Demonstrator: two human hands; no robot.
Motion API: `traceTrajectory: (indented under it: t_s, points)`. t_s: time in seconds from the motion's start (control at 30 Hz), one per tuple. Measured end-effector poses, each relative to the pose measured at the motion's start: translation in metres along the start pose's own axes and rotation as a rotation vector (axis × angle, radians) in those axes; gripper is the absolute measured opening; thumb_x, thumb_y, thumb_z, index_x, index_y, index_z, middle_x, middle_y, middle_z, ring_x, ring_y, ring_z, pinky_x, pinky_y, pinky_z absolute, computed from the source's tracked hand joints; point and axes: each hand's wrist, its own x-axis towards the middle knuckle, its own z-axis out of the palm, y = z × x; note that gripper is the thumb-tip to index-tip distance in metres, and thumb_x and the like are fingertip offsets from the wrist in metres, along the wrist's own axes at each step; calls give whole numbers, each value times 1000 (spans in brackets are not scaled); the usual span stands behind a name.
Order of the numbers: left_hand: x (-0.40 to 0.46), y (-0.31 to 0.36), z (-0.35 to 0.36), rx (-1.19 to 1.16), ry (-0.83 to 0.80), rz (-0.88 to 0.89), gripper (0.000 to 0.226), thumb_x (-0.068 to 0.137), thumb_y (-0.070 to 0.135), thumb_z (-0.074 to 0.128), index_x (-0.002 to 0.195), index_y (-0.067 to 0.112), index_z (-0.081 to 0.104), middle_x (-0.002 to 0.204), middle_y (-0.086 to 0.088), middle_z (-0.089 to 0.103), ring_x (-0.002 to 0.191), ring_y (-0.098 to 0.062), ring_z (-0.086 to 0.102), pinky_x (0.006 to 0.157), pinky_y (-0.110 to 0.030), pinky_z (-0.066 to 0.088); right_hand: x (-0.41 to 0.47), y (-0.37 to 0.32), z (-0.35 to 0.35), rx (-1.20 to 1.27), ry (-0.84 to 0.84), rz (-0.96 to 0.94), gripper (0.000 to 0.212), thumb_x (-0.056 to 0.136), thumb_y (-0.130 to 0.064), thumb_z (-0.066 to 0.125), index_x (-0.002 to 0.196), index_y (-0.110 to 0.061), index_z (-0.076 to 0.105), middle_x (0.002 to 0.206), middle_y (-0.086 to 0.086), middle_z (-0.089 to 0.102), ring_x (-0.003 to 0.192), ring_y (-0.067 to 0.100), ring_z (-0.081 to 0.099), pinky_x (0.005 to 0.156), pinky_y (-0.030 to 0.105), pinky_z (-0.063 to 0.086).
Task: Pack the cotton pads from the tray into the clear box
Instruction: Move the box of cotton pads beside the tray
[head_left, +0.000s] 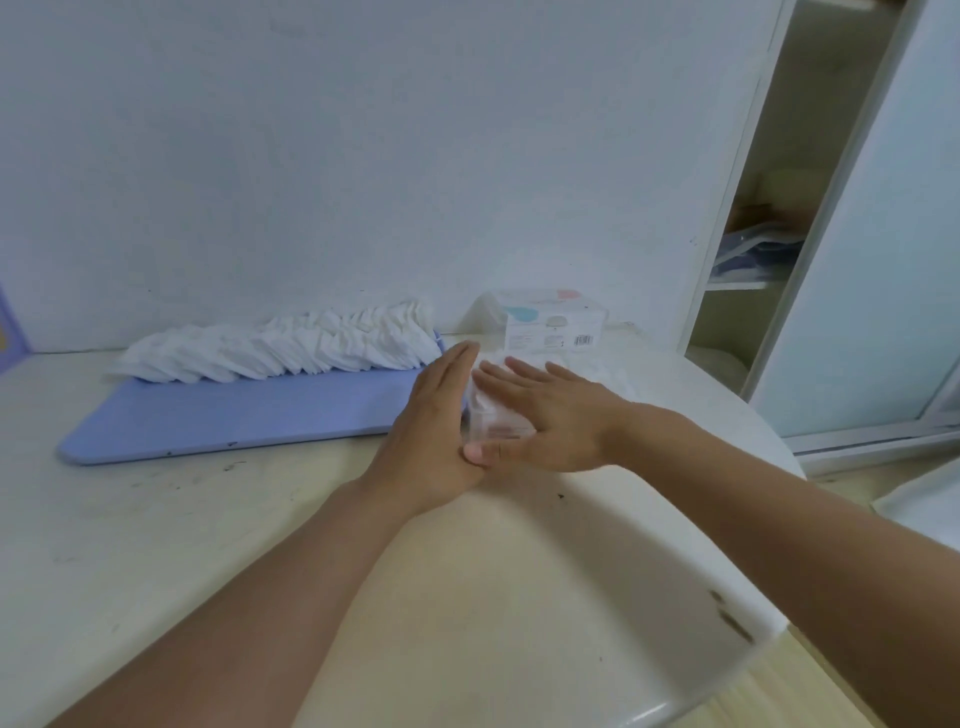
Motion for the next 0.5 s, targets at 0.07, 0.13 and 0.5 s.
traceTrajectory:
  t_s: [0.07,0.13,0.5]
  points:
    - [0,9,2,-63,-73,-43,100,81,48,72,160,26,14,164,15,18,151,1,13,121,-23,17,1,0,-10,305,-60,-63,80,94,-75,39,161,-39,13,168,-17,14,155,6,7,127,39,6]
    - [5,22,2,-198,-60,-93,92,83,59,58,160,31,15,164,18,19,148,6,14,120,-22,17,-6,8,-20,672,63,-64,59,100,-59,46,154,-38,37,161,-15,35,149,6,28,123,34,20]
    - [72,64,15,534,-506,-284,64,108,41,16,161,12,-5,169,-8,-12,156,-21,-6,126,-44,1,8,57,0,81,44,377,72,104,-60,9,162,-18,3,171,3,4,157,19,1,126,45,-2]
